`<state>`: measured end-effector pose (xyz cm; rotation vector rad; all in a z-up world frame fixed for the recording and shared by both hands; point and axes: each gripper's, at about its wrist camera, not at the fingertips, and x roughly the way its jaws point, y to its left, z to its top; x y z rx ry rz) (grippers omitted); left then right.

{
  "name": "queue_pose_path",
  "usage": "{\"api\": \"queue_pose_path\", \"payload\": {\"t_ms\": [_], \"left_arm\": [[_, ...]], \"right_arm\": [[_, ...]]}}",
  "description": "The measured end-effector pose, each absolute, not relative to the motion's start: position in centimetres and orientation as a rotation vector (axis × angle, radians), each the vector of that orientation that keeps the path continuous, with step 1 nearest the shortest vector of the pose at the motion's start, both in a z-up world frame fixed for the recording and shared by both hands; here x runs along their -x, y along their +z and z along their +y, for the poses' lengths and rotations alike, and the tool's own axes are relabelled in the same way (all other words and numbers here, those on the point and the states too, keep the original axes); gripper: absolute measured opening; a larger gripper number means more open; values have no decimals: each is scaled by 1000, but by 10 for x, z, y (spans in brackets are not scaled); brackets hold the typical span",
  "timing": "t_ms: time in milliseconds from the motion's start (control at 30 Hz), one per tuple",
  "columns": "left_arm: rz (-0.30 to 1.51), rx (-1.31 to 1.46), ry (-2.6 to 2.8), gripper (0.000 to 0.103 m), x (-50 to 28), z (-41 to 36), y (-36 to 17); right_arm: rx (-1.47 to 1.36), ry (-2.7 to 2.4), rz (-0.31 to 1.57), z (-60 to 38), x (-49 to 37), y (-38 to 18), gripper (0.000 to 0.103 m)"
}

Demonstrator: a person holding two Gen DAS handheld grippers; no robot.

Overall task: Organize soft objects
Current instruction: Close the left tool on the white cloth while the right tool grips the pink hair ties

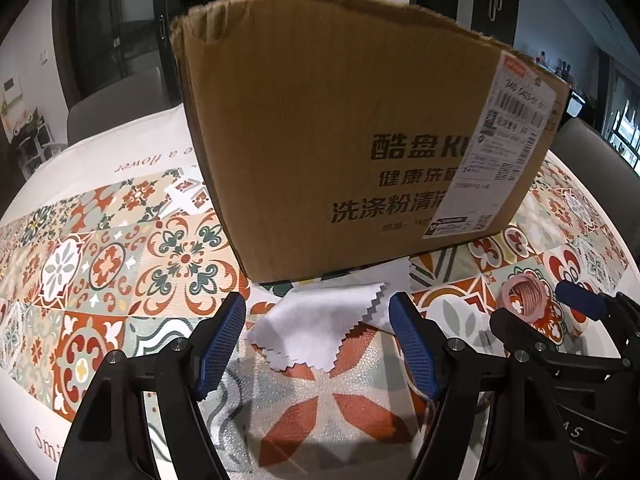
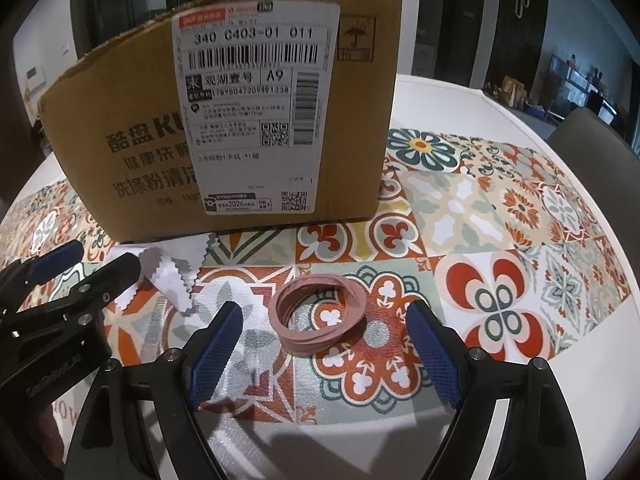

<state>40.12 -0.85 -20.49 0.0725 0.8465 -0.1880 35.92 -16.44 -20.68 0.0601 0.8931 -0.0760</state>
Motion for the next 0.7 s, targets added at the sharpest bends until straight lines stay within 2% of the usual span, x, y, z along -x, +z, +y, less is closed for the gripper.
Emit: {"api": "queue_pose_path", "payload": {"t_ms": [400, 533, 700], "left_arm": [[886, -51, -178, 72, -415, -14, -219], [889, -56, -184, 56, -421, -20, -221], [890, -54, -193, 28, -422, -23, -224]], "right_arm": [[-72, -86, 916, -170, -371, -215, 83], [-72, -81, 926, -173, -375, -219, 73], [-55, -79, 916, -172, -374, -218, 58]]}}
